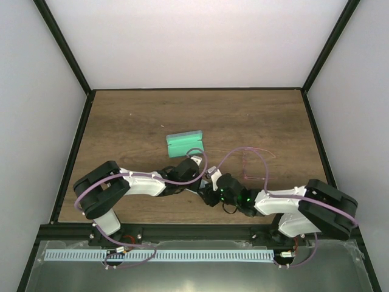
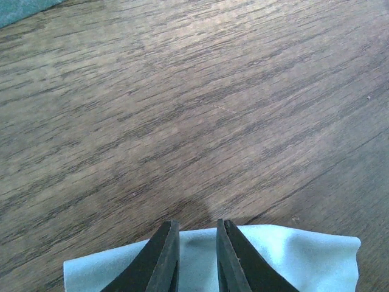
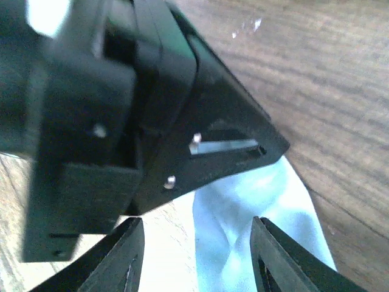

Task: Organize the sunglasses
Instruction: Adjust the glasses cleaning cloth at the center of the board.

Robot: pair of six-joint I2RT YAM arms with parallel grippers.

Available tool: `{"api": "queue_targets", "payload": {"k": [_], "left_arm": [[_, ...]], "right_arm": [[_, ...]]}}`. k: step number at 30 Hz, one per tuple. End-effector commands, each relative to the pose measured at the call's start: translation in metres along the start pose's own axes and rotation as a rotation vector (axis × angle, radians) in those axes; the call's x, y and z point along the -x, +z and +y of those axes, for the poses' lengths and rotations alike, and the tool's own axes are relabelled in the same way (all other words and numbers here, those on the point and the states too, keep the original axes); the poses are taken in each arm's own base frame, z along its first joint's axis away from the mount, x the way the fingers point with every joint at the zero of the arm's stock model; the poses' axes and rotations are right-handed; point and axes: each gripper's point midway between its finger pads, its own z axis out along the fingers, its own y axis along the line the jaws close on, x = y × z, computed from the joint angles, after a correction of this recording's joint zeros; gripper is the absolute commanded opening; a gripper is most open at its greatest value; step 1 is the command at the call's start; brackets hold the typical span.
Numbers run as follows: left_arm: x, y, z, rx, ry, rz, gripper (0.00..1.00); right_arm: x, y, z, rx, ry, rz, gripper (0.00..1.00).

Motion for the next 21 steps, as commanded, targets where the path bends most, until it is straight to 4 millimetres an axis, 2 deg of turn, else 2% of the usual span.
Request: {"api": "queue_targets", "payload": {"k": [1,9,15,21], "left_arm": [[-0.020,0.000,0.005,0.011,-0.006,0.076,0.21],[-0.024,0.001,0.007,0.018,-0.004,0.085,0.21],[-0.022,0.000,0.008,0.021,-0.005,0.081,0.21],[-0.017,-0.009,0.011,0.043,-0.001,0.058,0.24]], "right_arm": [[0.007,0.013,0.010,0.036,-0.024,-0.004,0.50],[0.002,0.028,0.015,0.064,-0.032,0.015,0.51],[0.005,0.025,0.011,0.005,-0.048,0.010,0.51],[-0.001,0.016,-0.003,-0.066,-0.019,0.018,0.51]]}}
